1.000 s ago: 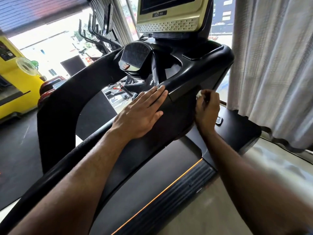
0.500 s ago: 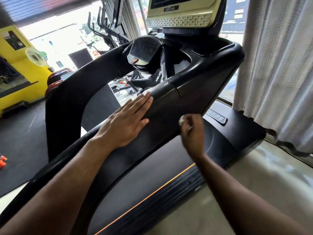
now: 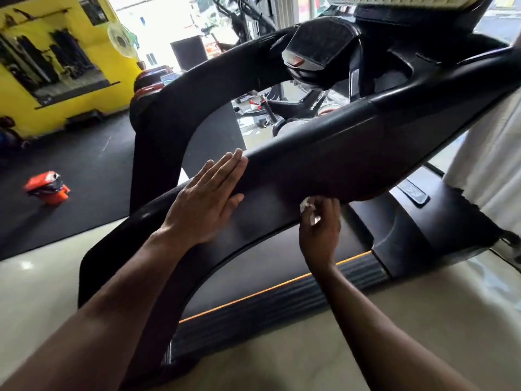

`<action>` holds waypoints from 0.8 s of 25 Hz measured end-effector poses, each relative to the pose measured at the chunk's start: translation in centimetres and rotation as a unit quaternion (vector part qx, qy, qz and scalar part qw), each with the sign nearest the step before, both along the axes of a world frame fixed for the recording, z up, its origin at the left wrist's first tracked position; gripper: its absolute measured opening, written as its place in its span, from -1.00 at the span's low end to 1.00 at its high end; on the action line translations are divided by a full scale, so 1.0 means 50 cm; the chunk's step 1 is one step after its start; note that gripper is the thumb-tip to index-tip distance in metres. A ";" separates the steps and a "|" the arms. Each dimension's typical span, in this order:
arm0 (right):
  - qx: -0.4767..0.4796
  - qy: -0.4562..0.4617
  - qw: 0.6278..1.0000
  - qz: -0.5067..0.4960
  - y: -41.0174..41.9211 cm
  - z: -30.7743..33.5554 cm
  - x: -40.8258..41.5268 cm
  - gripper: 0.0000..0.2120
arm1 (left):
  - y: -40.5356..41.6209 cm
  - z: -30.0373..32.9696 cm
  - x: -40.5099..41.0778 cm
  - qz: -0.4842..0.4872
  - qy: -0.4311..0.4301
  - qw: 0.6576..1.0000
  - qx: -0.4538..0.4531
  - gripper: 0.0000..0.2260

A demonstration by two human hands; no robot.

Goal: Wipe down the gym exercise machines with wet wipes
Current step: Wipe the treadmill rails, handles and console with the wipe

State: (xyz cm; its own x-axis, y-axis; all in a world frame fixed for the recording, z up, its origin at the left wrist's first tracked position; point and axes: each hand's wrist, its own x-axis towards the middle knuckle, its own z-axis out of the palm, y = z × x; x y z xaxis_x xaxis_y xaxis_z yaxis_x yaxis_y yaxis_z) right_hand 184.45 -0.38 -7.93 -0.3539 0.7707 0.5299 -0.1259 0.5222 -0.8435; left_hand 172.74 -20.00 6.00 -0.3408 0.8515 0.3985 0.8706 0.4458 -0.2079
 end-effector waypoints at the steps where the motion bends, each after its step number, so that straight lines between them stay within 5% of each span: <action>1: 0.000 -0.002 1.000 0.016 -0.030 -0.006 -0.005 -0.86 | -0.024 -0.005 -0.003 0.006 -0.008 1.000 0.006 -0.44; 12: 0.023 -0.042 0.988 0.149 -0.361 -0.079 -0.074 -0.85 | -0.346 -0.093 -0.085 0.044 -0.087 0.993 0.070 -0.43; 20: 0.007 -0.135 0.972 0.192 -0.598 -0.205 -0.125 -0.84 | -0.464 -0.149 -0.110 0.017 -0.067 0.993 0.090 -0.42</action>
